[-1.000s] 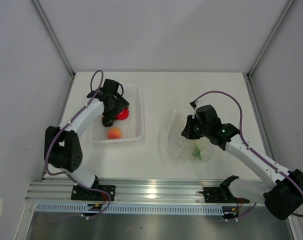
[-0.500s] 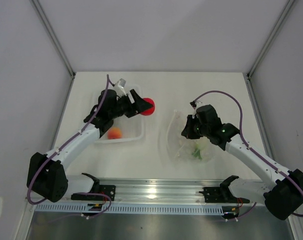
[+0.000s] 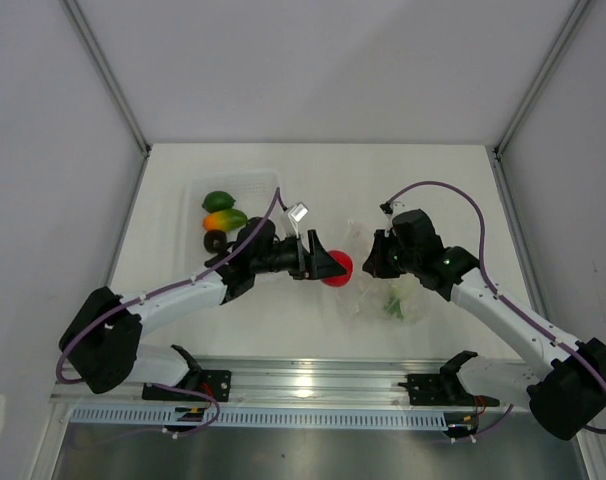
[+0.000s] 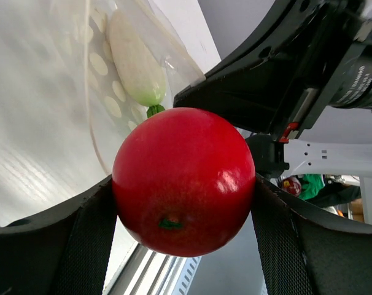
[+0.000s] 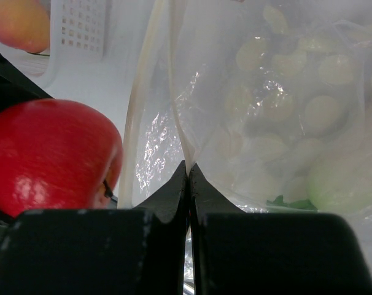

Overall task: Place the food in the zip-top bag and seal the zipper
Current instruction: Place the fake fruit in the zipper food storage bag.

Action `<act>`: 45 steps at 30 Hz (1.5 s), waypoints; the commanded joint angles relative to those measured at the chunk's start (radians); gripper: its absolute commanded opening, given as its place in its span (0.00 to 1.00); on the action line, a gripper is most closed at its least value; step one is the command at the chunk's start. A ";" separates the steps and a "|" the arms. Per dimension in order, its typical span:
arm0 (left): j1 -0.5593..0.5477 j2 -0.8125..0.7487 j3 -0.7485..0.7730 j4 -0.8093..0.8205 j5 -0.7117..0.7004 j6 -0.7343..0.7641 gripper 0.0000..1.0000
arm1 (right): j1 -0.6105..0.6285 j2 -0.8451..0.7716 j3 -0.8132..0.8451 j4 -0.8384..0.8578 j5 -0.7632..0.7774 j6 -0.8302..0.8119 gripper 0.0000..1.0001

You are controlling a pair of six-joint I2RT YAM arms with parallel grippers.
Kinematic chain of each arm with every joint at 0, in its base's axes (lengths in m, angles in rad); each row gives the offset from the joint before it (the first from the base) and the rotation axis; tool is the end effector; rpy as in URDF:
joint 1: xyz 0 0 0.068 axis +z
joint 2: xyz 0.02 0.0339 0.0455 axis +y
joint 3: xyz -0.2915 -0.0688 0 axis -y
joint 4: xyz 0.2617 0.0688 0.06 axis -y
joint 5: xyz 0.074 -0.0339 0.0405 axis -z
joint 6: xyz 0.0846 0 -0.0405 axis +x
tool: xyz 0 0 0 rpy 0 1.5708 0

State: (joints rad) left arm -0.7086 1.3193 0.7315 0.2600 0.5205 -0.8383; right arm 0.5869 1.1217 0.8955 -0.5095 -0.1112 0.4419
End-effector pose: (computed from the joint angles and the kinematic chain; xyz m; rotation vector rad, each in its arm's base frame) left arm 0.2293 -0.2519 0.2532 0.2676 2.1538 -1.4729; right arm 0.2272 0.1624 0.2698 -0.2320 2.3795 0.6375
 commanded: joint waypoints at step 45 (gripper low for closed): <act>-0.078 0.097 0.034 0.013 -0.100 -0.007 0.99 | 0.004 -0.034 0.008 0.025 -0.013 0.027 0.00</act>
State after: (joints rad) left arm -0.7788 1.4639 0.7399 0.2707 0.4461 -0.8783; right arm 0.5873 1.1122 0.8955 -0.5068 -0.1215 0.4606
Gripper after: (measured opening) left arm 0.994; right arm 0.003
